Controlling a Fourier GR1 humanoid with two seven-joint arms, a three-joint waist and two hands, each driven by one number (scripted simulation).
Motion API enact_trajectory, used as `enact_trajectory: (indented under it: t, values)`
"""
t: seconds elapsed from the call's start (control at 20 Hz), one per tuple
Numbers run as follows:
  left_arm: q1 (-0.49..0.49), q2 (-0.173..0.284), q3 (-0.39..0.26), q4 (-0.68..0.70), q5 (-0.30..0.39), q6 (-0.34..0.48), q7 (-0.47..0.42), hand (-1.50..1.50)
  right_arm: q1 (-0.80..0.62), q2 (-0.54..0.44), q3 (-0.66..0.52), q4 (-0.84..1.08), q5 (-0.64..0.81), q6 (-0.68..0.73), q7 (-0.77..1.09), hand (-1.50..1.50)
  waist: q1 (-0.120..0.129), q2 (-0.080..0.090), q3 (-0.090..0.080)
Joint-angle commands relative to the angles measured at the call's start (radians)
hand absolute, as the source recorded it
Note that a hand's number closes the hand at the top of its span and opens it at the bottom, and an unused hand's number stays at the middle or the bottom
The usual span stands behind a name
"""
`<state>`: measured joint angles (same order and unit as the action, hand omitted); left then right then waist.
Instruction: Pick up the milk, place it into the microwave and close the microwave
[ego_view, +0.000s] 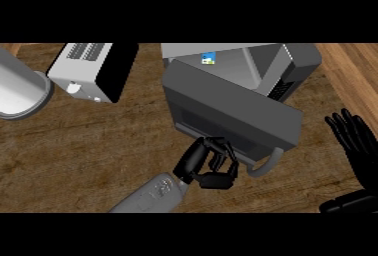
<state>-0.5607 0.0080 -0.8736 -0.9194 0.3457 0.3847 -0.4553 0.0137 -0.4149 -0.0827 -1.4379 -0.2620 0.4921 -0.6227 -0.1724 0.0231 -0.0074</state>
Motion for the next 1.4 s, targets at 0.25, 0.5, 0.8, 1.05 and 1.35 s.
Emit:
enact_trajectory:
  t: [0.25, 0.5, 0.8, 1.05, 1.35]
  values:
    - [-0.093, -0.008, 0.015, -0.008, 0.182, 0.193, -0.055, 1.5, -0.029, -0.086, -0.005, -0.1, -0.068, 0.079, 0.065, -1.5, -0.051, 0.009, -0.001]
    - [-0.166, -0.008, 0.034, 0.02, 0.273, 0.272, -0.034, 1.5, -0.065, -0.107, -0.025, -0.121, -0.091, 0.068, 0.086, -1.5, -0.073, 0.018, 0.001]
    - [-0.245, -0.008, 0.047, 0.08, 0.349, 0.327, -0.006, -1.5, -0.135, -0.163, -0.065, -0.148, -0.086, 0.048, 0.106, -1.5, -0.103, 0.034, 0.002]
    - [-0.28, -0.008, 0.1, 0.1, 0.416, 0.374, -0.021, -1.5, -0.186, -0.265, -0.138, -0.197, 0.067, -0.036, 0.064, 1.5, -0.124, 0.04, 0.0]
    - [-0.296, -0.008, 0.104, 0.085, 0.483, 0.408, -0.063, -1.5, -0.23, -0.286, -0.151, -0.178, 0.099, -0.057, 0.055, 1.5, -0.117, 0.056, 0.002]
